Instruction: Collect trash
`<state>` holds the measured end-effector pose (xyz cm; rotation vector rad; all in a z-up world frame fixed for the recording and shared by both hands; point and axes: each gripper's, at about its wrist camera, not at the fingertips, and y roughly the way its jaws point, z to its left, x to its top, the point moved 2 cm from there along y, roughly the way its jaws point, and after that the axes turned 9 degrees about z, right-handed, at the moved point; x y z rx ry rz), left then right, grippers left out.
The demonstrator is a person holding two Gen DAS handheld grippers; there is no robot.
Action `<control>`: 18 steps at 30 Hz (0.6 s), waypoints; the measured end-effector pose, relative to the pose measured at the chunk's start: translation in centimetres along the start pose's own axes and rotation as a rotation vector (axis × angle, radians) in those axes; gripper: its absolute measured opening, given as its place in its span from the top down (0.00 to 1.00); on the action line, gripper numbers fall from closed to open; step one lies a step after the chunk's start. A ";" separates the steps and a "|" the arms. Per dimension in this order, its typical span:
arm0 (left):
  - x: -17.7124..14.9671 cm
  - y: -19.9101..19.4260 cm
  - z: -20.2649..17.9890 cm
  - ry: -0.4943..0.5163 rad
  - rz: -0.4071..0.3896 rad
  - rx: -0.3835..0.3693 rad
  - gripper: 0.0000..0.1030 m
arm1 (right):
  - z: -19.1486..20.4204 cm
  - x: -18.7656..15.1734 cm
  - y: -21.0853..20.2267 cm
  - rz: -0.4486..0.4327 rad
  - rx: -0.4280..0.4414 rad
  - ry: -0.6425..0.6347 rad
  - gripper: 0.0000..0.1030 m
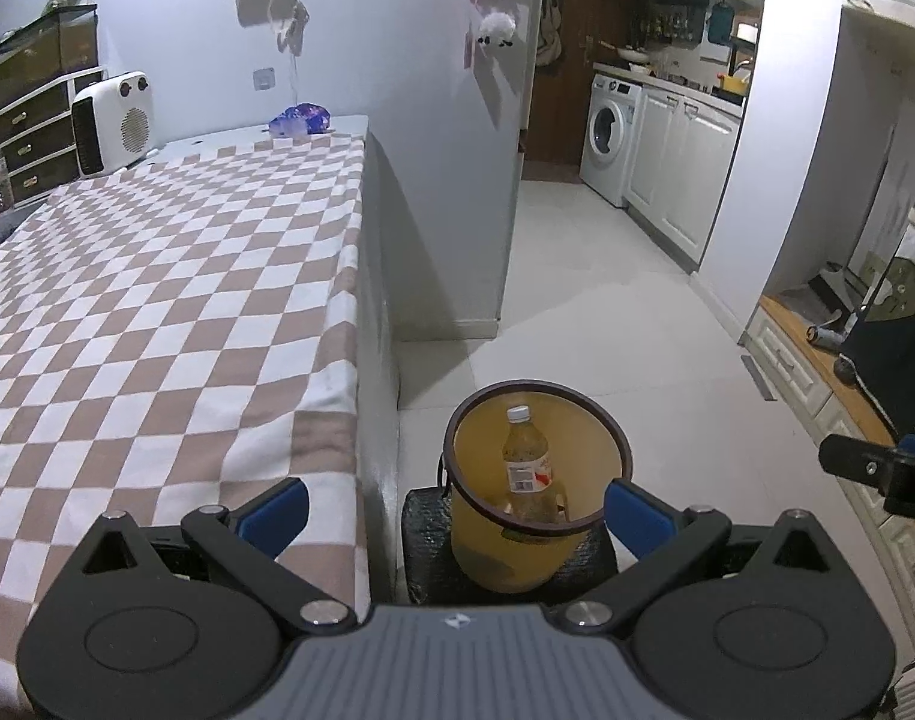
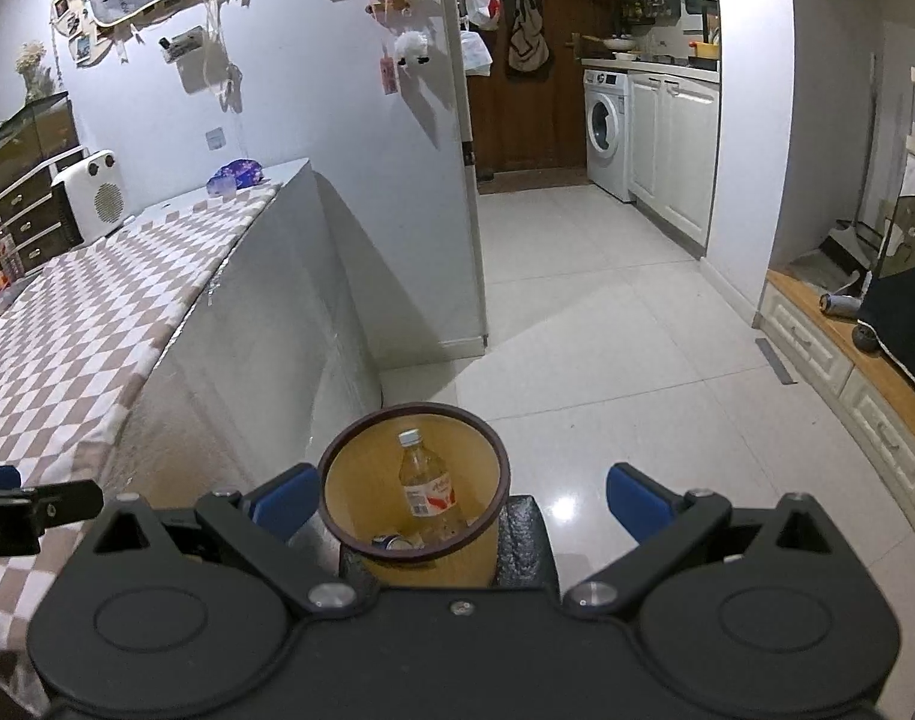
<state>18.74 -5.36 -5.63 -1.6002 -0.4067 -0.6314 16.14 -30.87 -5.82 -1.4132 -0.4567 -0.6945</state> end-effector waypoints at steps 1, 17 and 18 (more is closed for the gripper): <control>-0.2 -0.3 0.1 -0.003 -0.002 -0.003 0.00 | 0.2 -0.2 -0.3 -0.002 0.000 -0.006 0.00; -2.5 -3.4 1.6 -0.023 -0.046 0.012 0.00 | 1.8 -2.3 -3.3 -0.004 -0.003 -0.039 0.00; -2.5 -3.5 1.6 -0.023 -0.047 0.010 0.00 | 1.9 -2.4 -3.5 -0.007 -0.002 -0.042 0.00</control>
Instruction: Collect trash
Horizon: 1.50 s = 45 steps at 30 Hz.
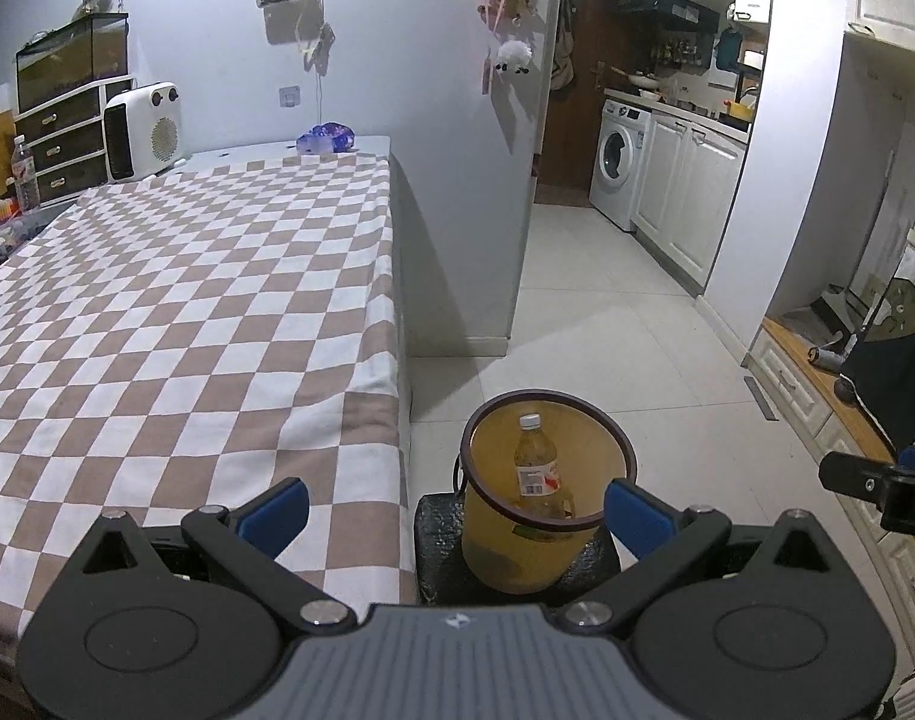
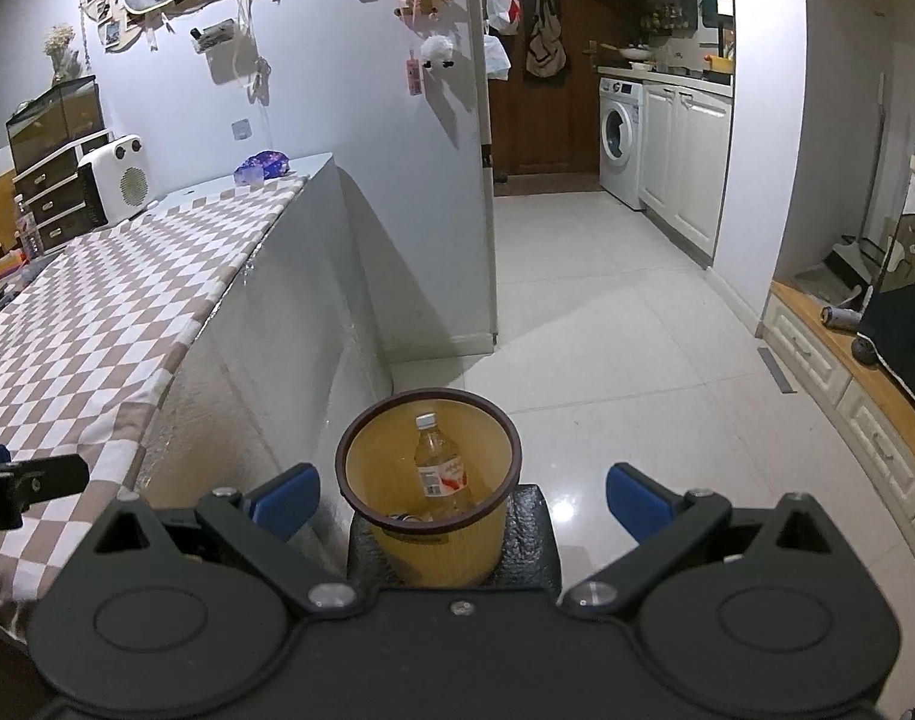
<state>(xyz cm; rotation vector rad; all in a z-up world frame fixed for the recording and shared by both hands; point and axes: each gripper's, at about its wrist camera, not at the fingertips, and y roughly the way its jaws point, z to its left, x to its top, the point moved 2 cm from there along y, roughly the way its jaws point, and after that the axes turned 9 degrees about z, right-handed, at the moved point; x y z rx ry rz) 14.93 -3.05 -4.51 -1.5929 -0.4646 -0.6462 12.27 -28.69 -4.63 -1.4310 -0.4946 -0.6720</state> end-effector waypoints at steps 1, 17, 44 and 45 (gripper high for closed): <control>-0.1 -0.1 0.0 0.000 0.000 -0.001 0.00 | 0.1 0.0 -0.2 -0.003 -0.001 -0.003 0.00; -1.0 -0.8 0.6 -0.003 -0.004 0.006 0.00 | 1.0 -0.4 -1.2 -0.014 -0.019 -0.031 0.00; -0.7 -1.0 0.7 0.010 -0.008 0.002 0.00 | 1.8 -0.4 -2.0 -0.018 -0.017 -0.047 0.00; -0.7 -1.0 0.7 0.009 -0.007 0.003 0.00 | 1.8 -0.5 -2.0 -0.018 -0.017 -0.048 0.00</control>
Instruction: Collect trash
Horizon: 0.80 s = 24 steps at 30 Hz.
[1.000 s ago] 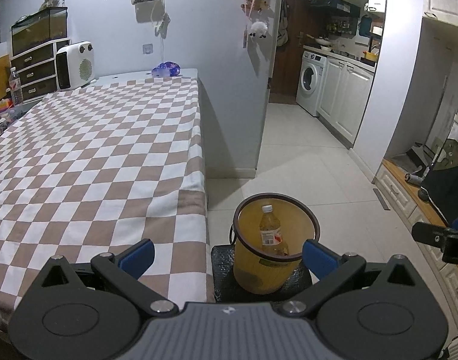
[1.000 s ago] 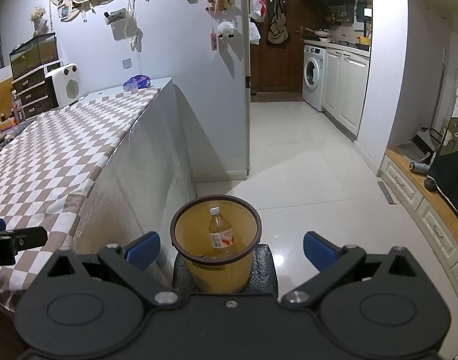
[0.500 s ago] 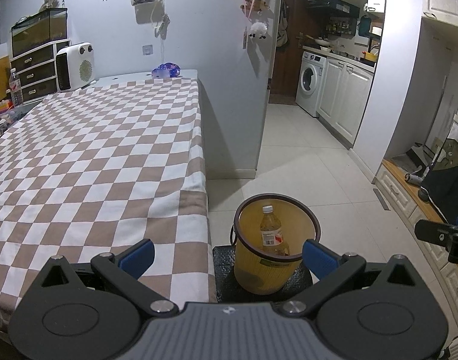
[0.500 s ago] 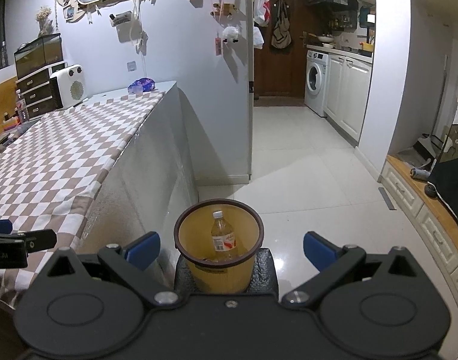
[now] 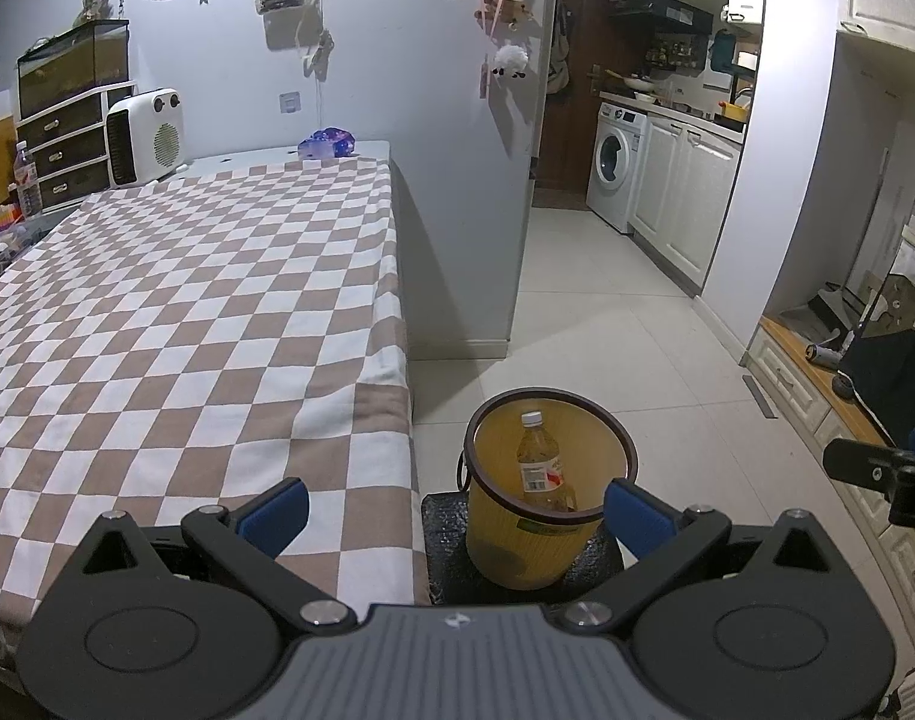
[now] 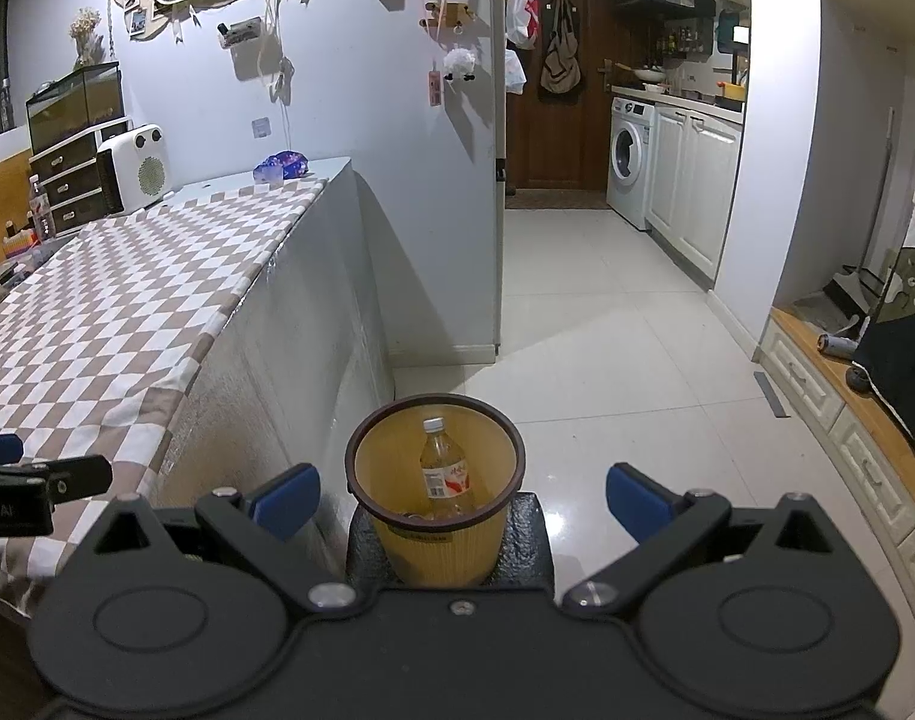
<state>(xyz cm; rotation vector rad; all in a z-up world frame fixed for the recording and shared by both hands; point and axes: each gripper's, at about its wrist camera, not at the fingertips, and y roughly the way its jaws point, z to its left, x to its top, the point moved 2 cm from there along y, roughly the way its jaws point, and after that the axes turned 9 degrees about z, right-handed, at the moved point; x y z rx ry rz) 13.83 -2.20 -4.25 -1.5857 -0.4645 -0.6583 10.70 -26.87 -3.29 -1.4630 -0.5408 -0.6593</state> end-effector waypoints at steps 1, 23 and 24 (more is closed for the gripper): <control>0.0 0.0 0.0 0.000 0.000 0.000 0.00 | 0.0 0.0 0.0 0.000 0.000 0.001 0.00; -0.1 0.0 0.1 0.000 -0.002 -0.001 0.00 | 0.2 0.1 0.1 0.000 -0.001 -0.003 0.00; 0.0 0.0 0.0 0.001 -0.003 -0.002 0.00 | 0.2 0.1 0.1 0.000 -0.001 -0.004 0.00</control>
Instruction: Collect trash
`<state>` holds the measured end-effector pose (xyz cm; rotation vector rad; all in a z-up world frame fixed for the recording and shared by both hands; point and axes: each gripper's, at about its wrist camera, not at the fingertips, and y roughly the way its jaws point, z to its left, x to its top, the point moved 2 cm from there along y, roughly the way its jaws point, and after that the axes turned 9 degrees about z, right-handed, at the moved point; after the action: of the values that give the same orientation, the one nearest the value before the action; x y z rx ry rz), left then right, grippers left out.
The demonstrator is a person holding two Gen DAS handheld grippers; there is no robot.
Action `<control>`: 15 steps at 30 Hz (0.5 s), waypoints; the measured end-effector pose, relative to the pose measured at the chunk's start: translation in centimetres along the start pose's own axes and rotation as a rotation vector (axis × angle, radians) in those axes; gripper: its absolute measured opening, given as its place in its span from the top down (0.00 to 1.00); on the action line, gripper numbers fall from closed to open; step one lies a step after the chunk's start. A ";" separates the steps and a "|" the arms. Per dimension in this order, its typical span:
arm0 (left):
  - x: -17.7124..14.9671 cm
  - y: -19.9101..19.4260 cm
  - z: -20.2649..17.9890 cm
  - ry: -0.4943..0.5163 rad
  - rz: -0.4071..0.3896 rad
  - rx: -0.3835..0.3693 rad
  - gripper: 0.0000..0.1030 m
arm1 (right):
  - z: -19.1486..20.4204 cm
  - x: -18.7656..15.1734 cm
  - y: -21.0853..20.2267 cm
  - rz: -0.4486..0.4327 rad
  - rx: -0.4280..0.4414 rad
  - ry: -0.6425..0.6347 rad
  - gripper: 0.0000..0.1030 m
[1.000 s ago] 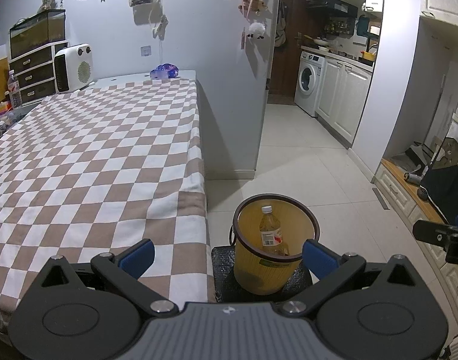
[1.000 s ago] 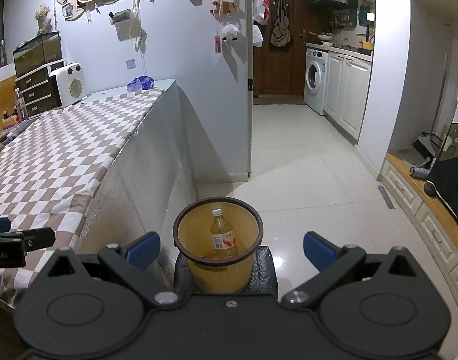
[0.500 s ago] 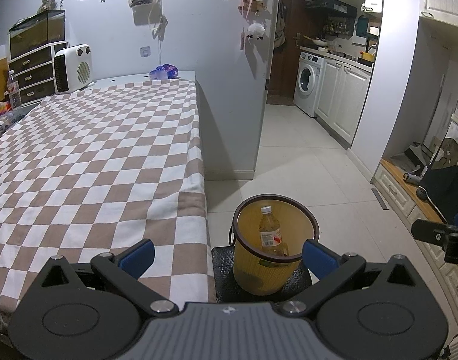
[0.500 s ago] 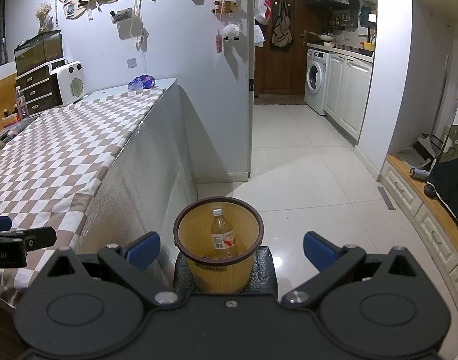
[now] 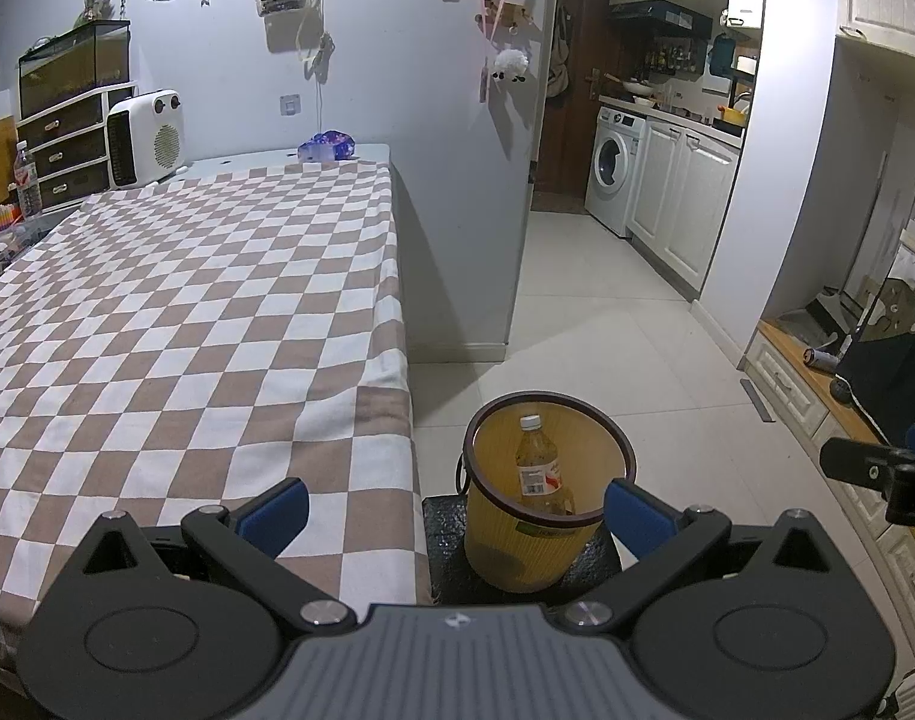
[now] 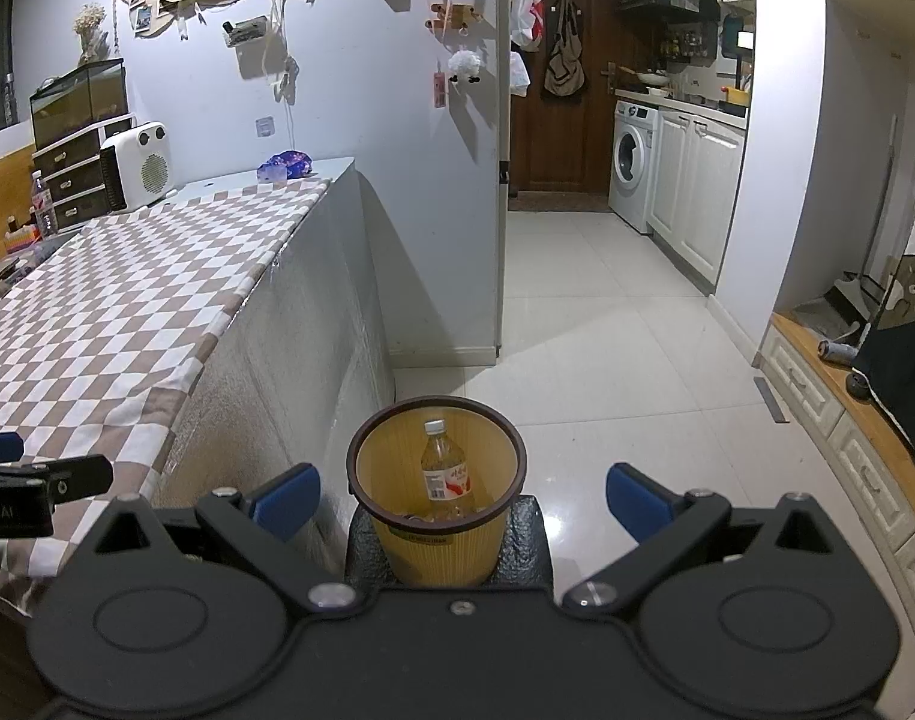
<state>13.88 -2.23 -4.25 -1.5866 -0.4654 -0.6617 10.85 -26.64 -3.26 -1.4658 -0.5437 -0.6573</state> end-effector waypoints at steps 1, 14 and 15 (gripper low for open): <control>0.1 0.0 0.0 0.000 0.000 0.000 0.00 | 0.0 0.0 0.0 -0.001 0.000 0.000 0.00; 0.2 0.0 -0.1 0.001 -0.001 -0.001 0.00 | 0.1 0.1 0.0 0.000 0.000 -0.003 0.00; 0.2 0.0 -0.2 0.001 -0.001 -0.001 0.00 | 0.1 0.1 0.0 0.000 -0.001 -0.003 0.00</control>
<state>14.08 -2.41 -4.11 -1.5871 -0.4649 -0.6642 10.90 -26.53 -3.22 -1.4679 -0.5462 -0.6555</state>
